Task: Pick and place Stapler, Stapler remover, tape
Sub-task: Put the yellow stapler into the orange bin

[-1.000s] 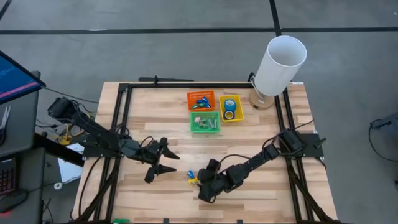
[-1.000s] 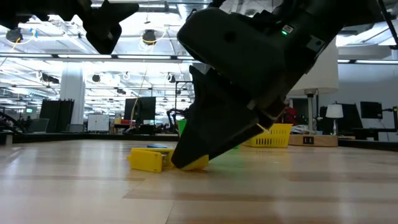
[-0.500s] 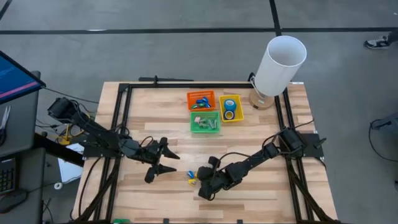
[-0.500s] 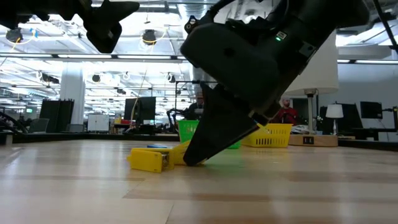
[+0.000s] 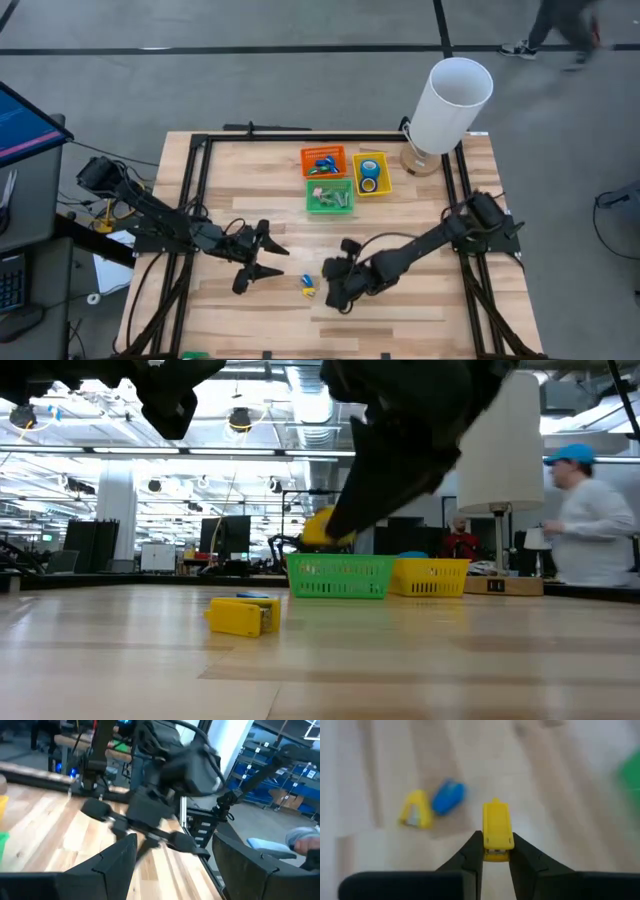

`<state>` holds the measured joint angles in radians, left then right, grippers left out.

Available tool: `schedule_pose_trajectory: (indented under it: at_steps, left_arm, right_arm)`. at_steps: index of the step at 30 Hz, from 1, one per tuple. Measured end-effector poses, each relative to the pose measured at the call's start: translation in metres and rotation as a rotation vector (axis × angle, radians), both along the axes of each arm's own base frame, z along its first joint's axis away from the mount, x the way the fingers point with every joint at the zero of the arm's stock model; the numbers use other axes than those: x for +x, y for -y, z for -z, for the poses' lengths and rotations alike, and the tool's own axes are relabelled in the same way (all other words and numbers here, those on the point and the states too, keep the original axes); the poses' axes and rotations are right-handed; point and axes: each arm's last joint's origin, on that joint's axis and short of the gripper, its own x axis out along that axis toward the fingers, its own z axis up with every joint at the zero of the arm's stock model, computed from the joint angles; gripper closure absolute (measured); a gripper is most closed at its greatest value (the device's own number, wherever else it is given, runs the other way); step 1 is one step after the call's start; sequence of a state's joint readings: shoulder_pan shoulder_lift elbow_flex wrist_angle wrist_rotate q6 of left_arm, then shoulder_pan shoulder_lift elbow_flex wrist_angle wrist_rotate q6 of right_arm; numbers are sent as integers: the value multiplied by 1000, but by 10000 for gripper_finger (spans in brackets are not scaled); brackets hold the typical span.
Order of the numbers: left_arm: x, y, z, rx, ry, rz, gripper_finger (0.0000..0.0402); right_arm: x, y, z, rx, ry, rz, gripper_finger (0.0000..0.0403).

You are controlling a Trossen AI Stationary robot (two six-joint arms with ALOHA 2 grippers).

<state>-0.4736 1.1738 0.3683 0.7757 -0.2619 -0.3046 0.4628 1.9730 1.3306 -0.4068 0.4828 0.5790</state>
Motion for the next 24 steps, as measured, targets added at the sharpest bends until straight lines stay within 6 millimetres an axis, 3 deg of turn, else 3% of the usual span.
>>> schedule_pose_trajectory:
  at_steps: [7,12,17,24]
  left_arm:
    - [0,-1,-4,47,54,-4,152]
    - [1,-3,-5,38,60,-15,152]
    - [1,-3,-5,36,64,-14,152]
    - [6,-1,7,59,12,-16,152]
  right_arm:
    - [-2,54,-58,-105,49,15,348]
    - [-4,110,-81,-189,14,51,347]
    - [1,178,-81,-223,-47,120,338]
    - [6,273,-50,-185,-115,224,341]
